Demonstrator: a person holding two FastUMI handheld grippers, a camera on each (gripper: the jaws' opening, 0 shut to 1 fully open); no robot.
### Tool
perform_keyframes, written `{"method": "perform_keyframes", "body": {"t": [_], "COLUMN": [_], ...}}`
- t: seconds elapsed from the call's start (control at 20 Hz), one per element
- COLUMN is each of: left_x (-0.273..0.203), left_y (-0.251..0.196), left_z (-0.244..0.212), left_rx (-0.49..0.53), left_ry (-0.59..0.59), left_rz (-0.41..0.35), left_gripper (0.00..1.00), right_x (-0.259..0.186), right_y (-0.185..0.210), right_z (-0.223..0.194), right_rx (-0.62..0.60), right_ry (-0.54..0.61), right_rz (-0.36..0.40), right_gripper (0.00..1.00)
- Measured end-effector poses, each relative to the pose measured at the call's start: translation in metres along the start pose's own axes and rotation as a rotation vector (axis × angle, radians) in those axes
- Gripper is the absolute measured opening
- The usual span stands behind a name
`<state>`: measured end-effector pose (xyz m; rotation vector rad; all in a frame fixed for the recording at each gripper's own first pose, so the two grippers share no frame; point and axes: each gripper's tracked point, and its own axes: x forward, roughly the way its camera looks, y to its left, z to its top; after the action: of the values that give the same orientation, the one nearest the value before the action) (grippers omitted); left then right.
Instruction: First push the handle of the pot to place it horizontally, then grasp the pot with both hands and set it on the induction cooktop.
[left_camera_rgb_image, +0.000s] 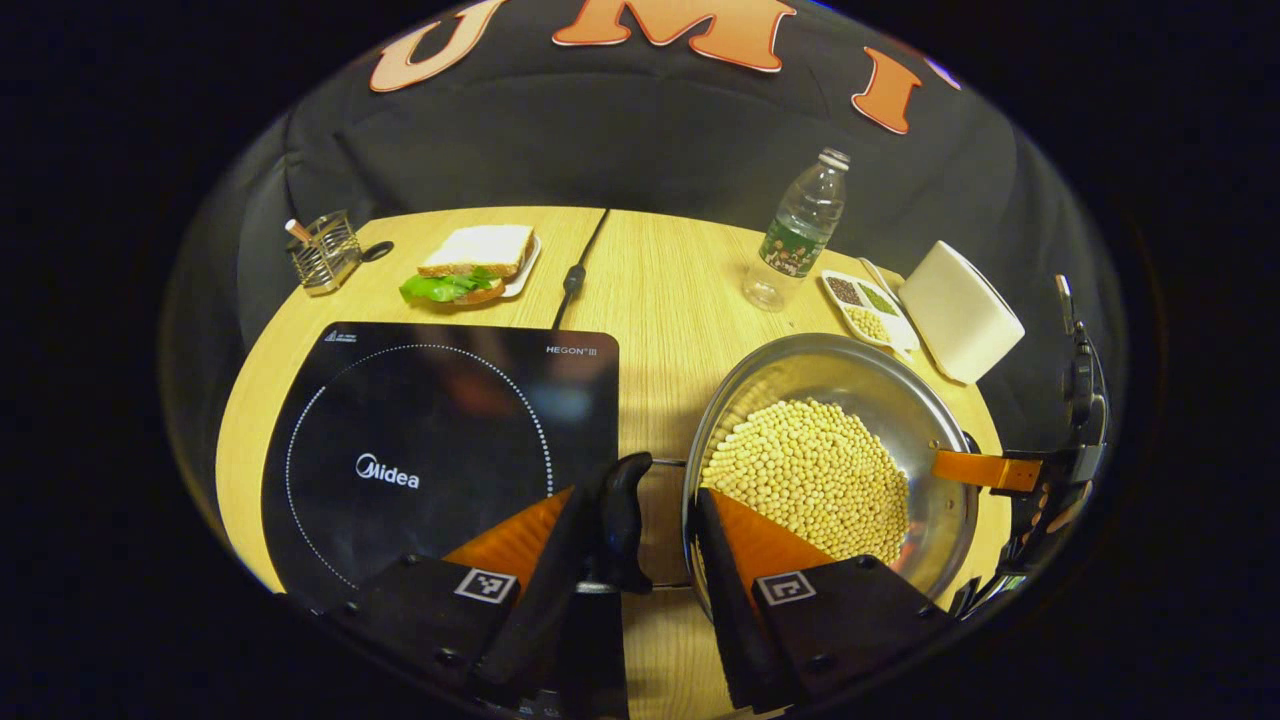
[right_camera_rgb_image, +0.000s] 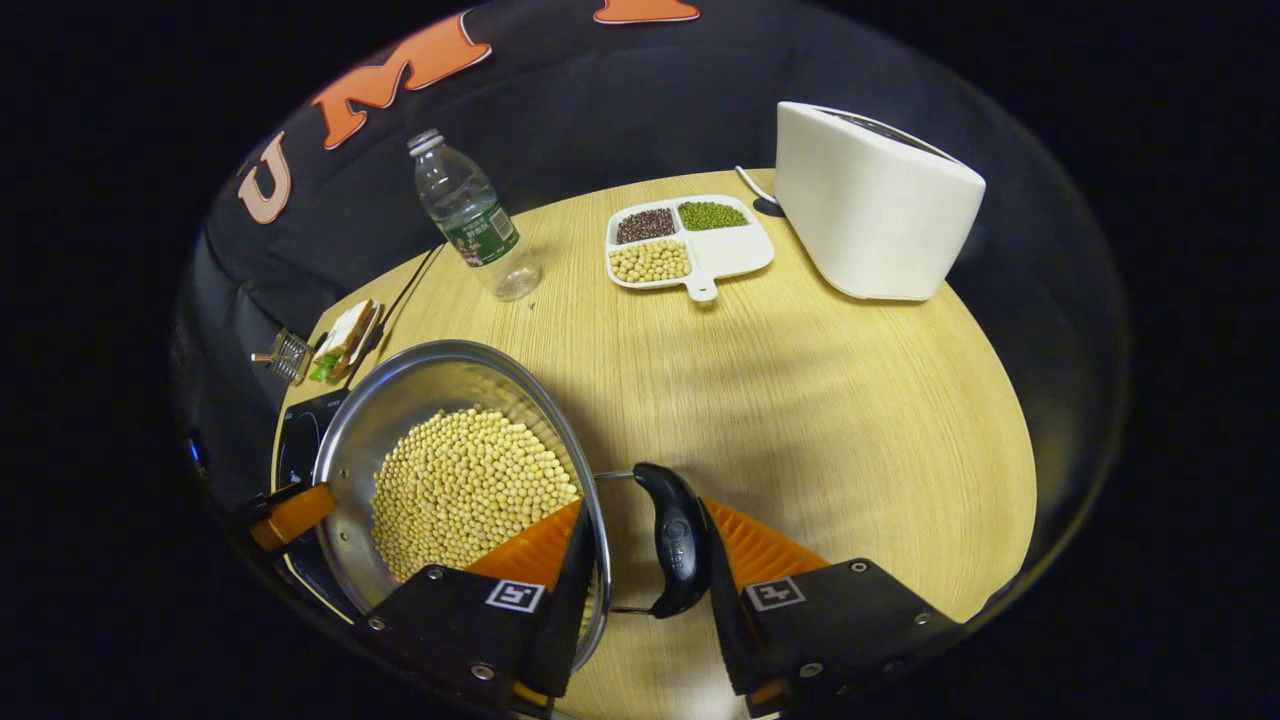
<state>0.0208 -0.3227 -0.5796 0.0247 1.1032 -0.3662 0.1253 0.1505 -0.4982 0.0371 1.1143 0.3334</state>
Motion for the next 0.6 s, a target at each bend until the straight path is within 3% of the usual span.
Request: {"method": "perform_keyframes", "body": {"t": [0.05, 0.1, 0.3, 0.6], "left_x": [0.001, 0.004, 0.005, -0.014], "left_y": [0.000, -0.004, -0.007, -0.010], "left_z": [-0.001, -0.004, 0.000, 0.002], "left_rx": [0.025, 0.044, -0.037, -0.055], "left_ry": [-0.003, 0.008, 0.074, 0.102], "left_rz": [0.017, 0.021, -0.019, -0.055], "left_gripper": [0.73, 0.64, 0.48, 0.46], "right_x": [-0.003, 0.001, -0.004, -0.014], "right_y": [0.000, -0.001, -0.001, 0.002], "right_z": [0.000, 0.000, 0.000, 0.002], "right_rx": [-0.006, -0.010, 0.011, 0.026], "right_ry": [-0.004, -0.007, -0.016, -0.035], "right_rz": [-0.004, -0.005, -0.014, -0.025], "right_gripper": [0.58, 0.57, 0.52, 0.51]}}
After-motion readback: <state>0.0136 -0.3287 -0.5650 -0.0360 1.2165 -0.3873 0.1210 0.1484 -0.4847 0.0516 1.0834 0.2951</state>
